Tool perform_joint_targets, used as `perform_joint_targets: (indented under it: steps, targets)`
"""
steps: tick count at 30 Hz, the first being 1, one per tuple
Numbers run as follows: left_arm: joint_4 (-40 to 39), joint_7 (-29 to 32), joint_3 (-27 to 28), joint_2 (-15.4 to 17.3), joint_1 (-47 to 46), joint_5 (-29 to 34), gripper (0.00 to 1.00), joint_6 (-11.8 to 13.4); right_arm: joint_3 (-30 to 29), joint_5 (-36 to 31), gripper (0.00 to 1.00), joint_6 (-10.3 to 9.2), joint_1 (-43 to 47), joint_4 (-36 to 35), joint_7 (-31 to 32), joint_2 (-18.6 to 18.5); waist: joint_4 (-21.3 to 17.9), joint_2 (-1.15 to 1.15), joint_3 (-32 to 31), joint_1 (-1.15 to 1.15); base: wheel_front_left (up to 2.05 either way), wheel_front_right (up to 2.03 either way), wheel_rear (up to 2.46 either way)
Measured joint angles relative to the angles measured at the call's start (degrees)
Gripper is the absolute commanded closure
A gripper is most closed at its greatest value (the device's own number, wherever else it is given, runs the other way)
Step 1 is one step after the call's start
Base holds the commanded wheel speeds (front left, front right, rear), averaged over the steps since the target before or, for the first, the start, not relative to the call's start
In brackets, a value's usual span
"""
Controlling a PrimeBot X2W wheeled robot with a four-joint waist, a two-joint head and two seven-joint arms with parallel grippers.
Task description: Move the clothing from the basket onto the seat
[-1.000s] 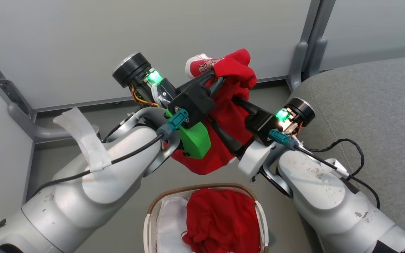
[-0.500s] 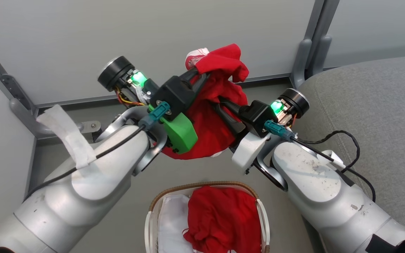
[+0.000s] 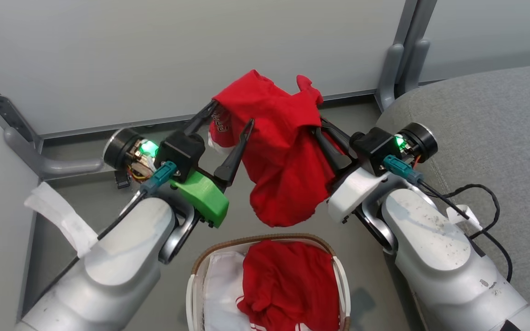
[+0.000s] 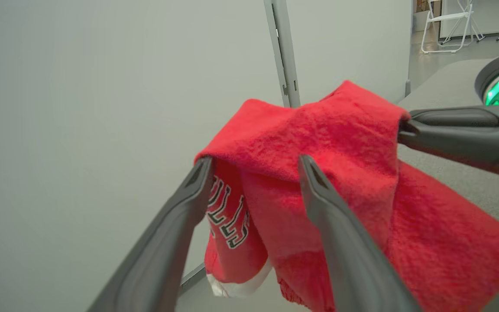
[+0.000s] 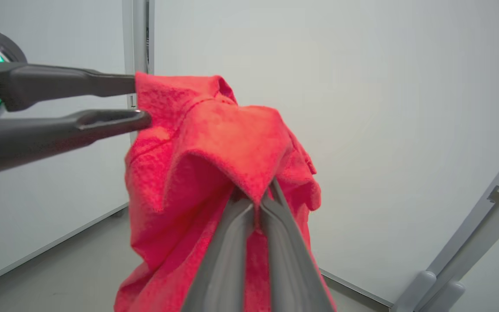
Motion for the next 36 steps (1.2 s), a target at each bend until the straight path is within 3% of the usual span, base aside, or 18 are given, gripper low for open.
perform_joint_targets:
  steps: [10, 21, 36]
  targets:
    - [-3.23, -0.99, 6.3, -4.21, 11.43, -0.12, 0.0, 0.47, -5.61, -1.79, 1.0, 0.0, 3.46, -2.78, 0.0, -0.32, -0.42, 0.0, 0.43, 0.0, 0.0, 0.0, 0.0]
    - [-4.26, -0.99, 11.58, -7.45, 18.01, 6.32, 0.0, -2.65, -9.42, -3.16, 1.0, 0.0, 4.93, -4.57, 0.0, -0.81, -3.25, 0.0, 1.77, 0.0, 0.0, 0.0, 0.0]
    - [-3.65, -0.99, 14.85, -8.92, 18.33, 13.58, 0.0, -5.57, -14.5, -4.45, 1.0, 0.01, 6.65, -6.68, 0.0, -1.13, -16.21, 0.0, 5.86, 0.0, 0.0, 0.0, 0.0]
